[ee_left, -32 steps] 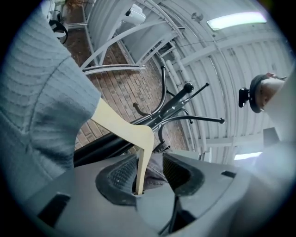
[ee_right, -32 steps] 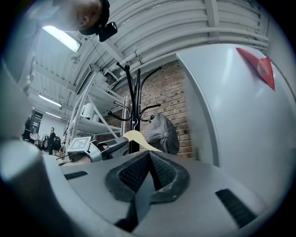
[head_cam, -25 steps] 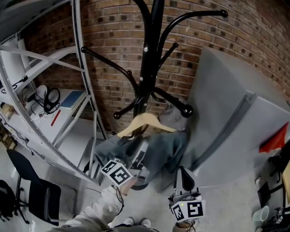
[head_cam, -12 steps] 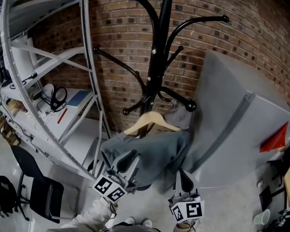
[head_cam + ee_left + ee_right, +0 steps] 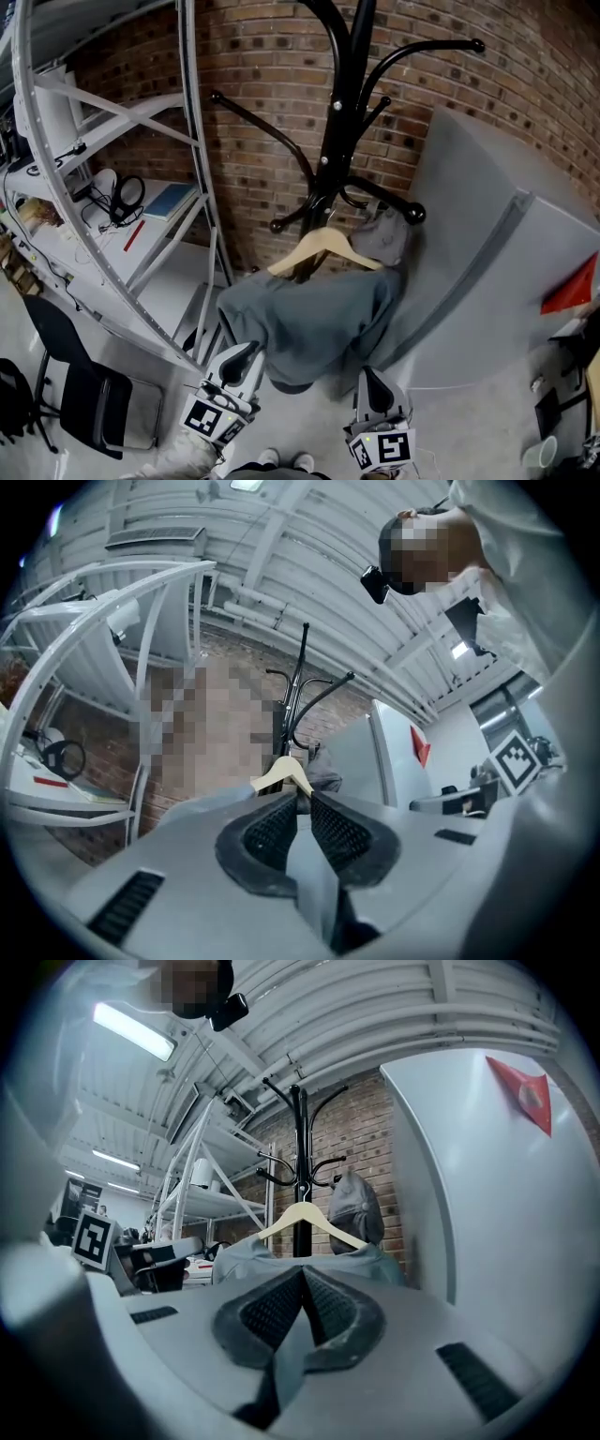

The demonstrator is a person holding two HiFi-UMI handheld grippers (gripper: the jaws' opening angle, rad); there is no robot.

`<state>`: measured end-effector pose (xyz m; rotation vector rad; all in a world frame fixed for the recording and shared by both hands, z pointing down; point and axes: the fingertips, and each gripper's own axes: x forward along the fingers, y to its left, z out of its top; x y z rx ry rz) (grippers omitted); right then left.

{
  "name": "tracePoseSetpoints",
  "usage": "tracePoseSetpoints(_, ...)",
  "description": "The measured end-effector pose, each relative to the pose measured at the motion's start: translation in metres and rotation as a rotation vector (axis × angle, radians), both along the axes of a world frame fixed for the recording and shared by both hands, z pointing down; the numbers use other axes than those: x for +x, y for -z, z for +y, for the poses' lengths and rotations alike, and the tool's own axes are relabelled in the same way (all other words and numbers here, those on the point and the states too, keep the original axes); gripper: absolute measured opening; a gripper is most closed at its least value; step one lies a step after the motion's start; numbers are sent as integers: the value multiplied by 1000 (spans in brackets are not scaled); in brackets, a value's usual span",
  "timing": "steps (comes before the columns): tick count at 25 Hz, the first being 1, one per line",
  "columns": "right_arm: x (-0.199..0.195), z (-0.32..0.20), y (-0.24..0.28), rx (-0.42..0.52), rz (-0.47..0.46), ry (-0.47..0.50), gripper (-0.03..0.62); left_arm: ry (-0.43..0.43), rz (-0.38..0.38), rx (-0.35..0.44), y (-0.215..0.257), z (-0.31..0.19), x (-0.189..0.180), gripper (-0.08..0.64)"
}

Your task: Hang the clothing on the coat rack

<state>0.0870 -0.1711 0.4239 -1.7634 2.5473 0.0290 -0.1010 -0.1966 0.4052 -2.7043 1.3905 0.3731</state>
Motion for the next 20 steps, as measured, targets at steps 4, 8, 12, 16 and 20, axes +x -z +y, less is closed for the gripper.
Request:
tracePoseSetpoints(4, -4, 7, -5, -11, -6, -1, 21, 70, -92, -36, -9, 10, -12, 36)
tracePoseSetpoints(8, -2, 12, -9, -14, -6, -17, 21, 97, -115, -51, -19, 16, -16, 21)
tracePoseSetpoints(12, -3, 15, -15, -25, -3, -13, 21, 117, -101, -89, -34, 13, -19, 9)
tracePoseSetpoints(16, -3, 17, -17, -32, -8, -19, 21, 112, -100, -91, -34, 9, -18, 8)
tracePoseSetpoints(20, -2, 17, -18, -34, -7, -26, 21, 133, -97, -93, -31, 8, -19, 8)
